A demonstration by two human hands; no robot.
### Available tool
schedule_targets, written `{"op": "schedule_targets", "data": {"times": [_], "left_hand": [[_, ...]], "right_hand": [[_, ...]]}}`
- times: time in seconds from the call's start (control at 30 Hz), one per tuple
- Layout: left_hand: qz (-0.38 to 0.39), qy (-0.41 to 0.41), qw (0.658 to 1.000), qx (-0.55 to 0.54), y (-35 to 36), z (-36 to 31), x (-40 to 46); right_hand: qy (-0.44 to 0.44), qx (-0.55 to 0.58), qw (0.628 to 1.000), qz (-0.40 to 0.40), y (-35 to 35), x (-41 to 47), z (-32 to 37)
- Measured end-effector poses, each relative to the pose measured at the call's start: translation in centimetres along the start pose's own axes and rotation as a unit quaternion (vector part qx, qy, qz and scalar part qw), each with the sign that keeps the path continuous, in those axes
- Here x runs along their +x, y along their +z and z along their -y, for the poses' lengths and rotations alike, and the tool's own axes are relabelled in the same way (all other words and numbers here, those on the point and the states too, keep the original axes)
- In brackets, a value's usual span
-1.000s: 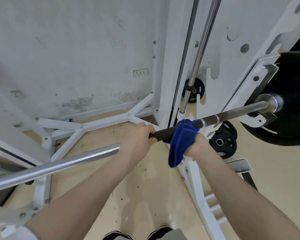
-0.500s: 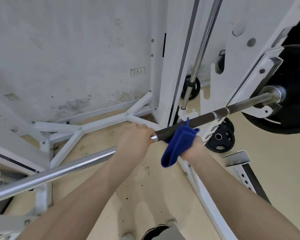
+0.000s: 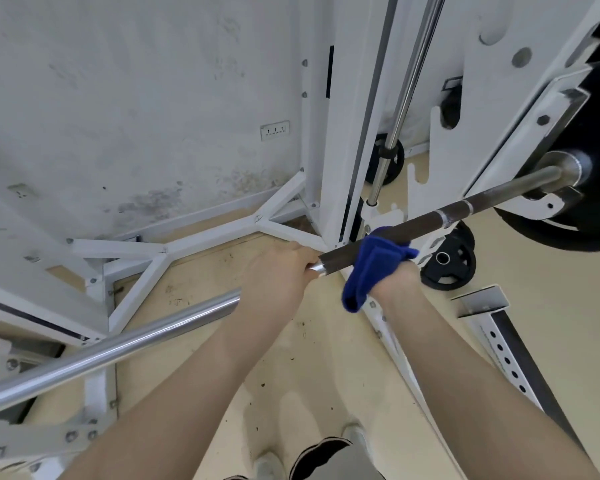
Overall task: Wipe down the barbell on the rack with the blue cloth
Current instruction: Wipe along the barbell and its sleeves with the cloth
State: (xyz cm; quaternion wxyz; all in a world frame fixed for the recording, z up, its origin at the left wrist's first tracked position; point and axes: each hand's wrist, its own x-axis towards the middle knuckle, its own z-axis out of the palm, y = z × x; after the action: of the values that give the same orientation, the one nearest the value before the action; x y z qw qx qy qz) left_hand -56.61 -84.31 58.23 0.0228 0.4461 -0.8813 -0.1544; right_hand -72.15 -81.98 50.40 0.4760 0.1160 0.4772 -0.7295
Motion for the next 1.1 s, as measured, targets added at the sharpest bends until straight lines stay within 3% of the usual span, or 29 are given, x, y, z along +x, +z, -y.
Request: {"op": "schedule_targets", "data": {"times": [0.07, 0.13, 0.23, 0.3, 0.4, 0.57, 0.7, 0.77, 0.87, 0.97, 1.03, 1.1], "left_hand": [[0.019, -0.017, 1.000, -0.005, -0.3, -0.3, 0.2], [0.035, -0.031, 0.999, -0.006, -0.5, -0.4, 0.4], [0.029, -0.031, 0.999, -0.020, -0.3, -0.5, 0.2], [-0.003, -0.026, 0.999, -0.045, -0.1, -0.4, -0.1], [-0.043, -0.022, 0.998, -0.039, 0.2, -0.4, -0.6], [-0.066, -0.036, 0.997, -0.032, 0.6, -0.9, -1.0], [-0.070, -0.059, 0.996, -0.008, 0.6, -2.0, -0.9], [-0.099, -0.061, 0.992, -0.045, 0.8, -2.6, -1.0], [-0.138, -0.056, 0.985, -0.090, 1.2, -3.6, -0.9], [-0.143, -0.038, 0.984, -0.096, 1.9, -4.8, -0.1], [-0.143, -0.022, 0.985, -0.093, 2.4, -5.7, 0.8], [-0.139, -0.012, 0.987, -0.078, 2.8, -6.7, 1.9]], "right_hand": [[0.036, 0.075, 0.994, 0.069, 1.1, -1.0, -1.2], [0.013, 0.058, 0.986, 0.157, 2.1, -3.3, -3.7], [0.083, 0.058, 0.969, 0.225, 2.0, -4.2, -3.9], [0.116, 0.079, 0.968, 0.209, 1.2, -3.6, -1.9], [0.097, 0.118, 0.972, 0.178, 0.3, -2.2, 0.1], [0.106, 0.160, 0.968, 0.163, 0.4, -1.1, -0.7], [0.142, -0.083, 0.971, 0.175, 0.1, -2.3, -2.6], [0.120, -0.129, 0.971, 0.163, -0.8, -1.2, -1.2], [0.025, -0.053, 0.984, 0.167, -3.1, 2.8, 3.8], [0.047, 0.102, 0.970, 0.214, -4.7, 7.0, 6.7], [0.087, 0.066, 0.968, 0.224, -3.7, 4.5, 6.2], [0.109, -0.019, 0.981, 0.158, -3.2, 3.8, 4.4]]}}
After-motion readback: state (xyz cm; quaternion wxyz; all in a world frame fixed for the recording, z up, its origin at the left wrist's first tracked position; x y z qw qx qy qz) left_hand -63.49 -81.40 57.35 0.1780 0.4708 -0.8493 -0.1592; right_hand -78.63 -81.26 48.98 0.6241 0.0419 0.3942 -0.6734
